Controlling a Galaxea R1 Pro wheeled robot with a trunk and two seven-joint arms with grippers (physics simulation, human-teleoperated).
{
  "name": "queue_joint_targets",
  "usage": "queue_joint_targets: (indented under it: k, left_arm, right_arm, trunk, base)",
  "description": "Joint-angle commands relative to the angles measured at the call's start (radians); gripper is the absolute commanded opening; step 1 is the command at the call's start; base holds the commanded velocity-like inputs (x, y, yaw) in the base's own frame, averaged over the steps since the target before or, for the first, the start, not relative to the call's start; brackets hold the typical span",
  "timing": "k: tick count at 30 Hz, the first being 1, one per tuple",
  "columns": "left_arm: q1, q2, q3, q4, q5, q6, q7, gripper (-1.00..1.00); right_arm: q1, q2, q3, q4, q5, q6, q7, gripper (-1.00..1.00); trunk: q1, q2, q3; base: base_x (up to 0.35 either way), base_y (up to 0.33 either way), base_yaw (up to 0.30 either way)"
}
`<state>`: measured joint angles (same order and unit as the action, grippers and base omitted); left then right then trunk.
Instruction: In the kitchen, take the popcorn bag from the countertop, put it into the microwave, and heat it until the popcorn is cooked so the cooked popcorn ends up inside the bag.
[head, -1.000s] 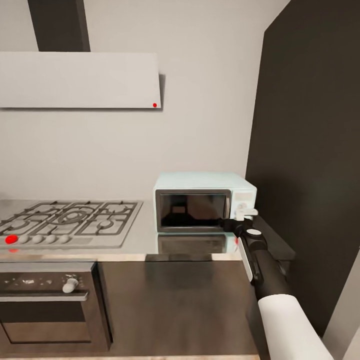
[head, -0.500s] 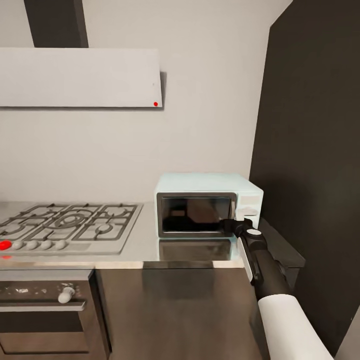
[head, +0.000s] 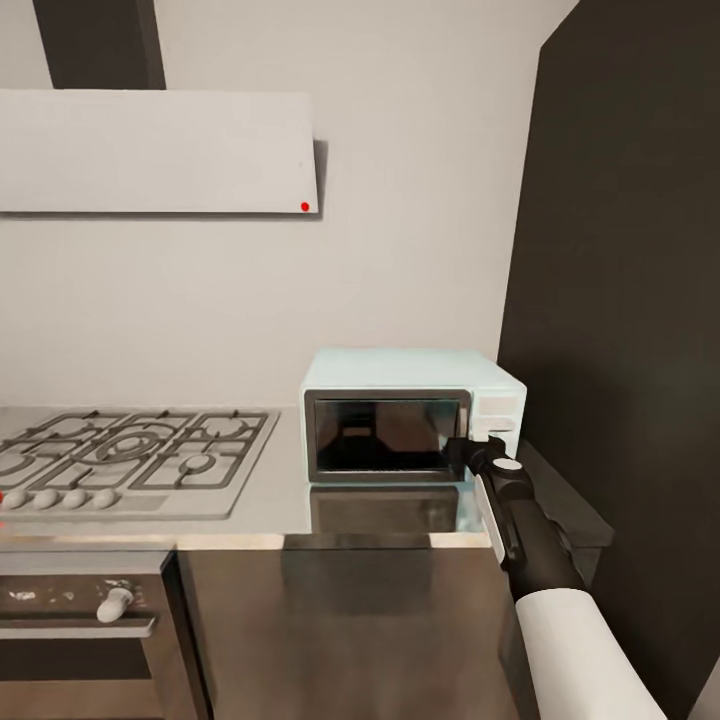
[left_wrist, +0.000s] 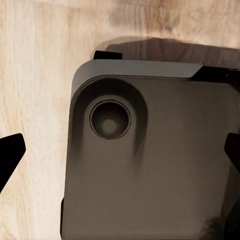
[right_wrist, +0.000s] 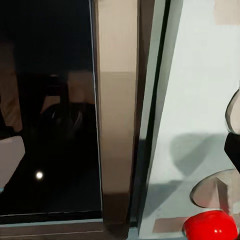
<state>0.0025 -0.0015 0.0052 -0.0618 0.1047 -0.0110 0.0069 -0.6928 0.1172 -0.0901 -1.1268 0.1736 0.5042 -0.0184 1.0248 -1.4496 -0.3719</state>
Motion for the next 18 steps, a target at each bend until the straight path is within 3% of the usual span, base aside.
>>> queue_joint_targets:
  k: [1, 18]
  left_arm:
    - [0.0, 0.0, -0.001, -0.001, 0.01, -0.001, 0.001, 1.0]
    - [0.0, -0.002, -0.001, -0.001, 0.009, -0.001, 0.001, 1.0]
  right_arm:
    - [-0.001, 0.001, -0.002, -0.002, 0.012, 0.005, 0.003, 1.0]
    - [-0.001, 0.002, 0.0, -0.001, 0.012, 0.005, 0.013, 1.0]
  trunk:
    - [0.0, 0.0, -0.001]
    - [0.0, 0.0, -0.001]
  base:
    - [0.028, 0.0, 0.0]
    - [0.002, 0.0, 0.0]
